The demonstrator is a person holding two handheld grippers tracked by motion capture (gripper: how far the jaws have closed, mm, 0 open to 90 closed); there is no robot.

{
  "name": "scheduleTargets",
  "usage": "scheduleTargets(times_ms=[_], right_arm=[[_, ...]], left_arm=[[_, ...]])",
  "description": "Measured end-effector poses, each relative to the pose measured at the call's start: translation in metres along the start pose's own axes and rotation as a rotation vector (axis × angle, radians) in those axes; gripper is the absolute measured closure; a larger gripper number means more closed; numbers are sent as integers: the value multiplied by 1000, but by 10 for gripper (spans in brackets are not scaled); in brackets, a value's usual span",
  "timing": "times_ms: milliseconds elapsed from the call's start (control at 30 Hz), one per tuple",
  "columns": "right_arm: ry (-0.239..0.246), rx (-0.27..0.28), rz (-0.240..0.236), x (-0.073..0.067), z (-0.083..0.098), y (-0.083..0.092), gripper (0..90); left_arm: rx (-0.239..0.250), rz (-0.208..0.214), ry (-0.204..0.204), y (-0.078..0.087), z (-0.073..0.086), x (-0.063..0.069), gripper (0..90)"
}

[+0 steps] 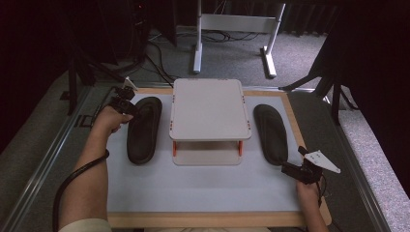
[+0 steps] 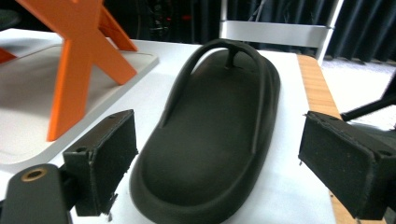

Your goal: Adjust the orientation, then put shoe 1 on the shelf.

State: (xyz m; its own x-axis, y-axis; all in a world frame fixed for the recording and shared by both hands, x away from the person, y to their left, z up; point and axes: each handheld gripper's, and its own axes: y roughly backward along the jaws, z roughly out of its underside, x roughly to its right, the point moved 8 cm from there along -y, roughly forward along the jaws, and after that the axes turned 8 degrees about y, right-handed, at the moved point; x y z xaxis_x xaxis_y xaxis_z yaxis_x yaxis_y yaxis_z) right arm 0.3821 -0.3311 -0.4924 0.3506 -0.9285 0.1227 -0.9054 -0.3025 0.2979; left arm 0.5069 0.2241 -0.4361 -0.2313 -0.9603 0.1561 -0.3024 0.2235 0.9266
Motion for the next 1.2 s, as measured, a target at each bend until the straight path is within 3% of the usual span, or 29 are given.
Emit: scheduleTargets(times_ms=[400, 800, 1000, 1200], right_arm=[[13, -13, 15, 0, 1, -1, 108], [18, -30, 16, 0, 3, -3, 108], [18, -33, 14, 0, 3, -3, 108], [23, -36, 12, 0, 3, -4, 108]], left_arm=[[25, -14, 27, 29, -1, -1, 732], [92, -26, -5, 81, -22, 28, 731], [113, -8, -5, 99, -31, 44, 731], [137, -7, -21, 118, -45, 69, 731]])
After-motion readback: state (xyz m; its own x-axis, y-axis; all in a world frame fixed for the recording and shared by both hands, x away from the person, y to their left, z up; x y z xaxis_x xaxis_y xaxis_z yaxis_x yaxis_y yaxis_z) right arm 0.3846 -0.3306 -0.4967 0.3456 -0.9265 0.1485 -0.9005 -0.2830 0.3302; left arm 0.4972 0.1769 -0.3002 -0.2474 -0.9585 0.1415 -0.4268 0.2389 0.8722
